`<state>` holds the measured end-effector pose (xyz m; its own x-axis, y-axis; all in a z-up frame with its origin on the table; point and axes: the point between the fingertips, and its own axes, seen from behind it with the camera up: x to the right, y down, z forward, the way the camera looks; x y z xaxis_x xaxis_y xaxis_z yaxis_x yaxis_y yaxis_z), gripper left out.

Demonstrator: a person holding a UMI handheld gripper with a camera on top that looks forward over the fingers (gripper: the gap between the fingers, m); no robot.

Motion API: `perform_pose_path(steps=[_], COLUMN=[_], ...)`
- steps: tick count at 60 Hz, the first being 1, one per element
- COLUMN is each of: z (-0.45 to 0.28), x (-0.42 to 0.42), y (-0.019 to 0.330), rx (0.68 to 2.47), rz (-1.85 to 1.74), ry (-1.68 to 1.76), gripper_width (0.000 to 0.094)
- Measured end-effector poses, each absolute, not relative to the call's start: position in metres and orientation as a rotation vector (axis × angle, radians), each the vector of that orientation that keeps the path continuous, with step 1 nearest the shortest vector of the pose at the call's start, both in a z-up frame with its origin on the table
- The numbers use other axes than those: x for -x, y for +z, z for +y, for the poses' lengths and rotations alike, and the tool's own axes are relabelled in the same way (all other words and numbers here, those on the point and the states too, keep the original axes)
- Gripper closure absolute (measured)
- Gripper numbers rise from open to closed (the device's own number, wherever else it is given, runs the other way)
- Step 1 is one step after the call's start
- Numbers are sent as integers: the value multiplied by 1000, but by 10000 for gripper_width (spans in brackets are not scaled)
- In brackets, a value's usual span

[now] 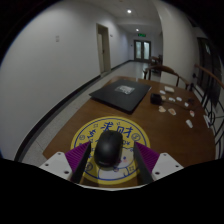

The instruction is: Arrange mouse

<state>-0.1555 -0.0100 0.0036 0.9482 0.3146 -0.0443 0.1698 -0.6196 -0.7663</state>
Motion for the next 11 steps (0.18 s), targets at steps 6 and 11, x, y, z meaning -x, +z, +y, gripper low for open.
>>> perform_pose_path(steps=[6, 11], z=[-33, -56], x=[131, 103], y=[28, 43], rx=[2186, 2151], rz=[-355, -328], ry=[236, 279], gripper_width=[83, 81])
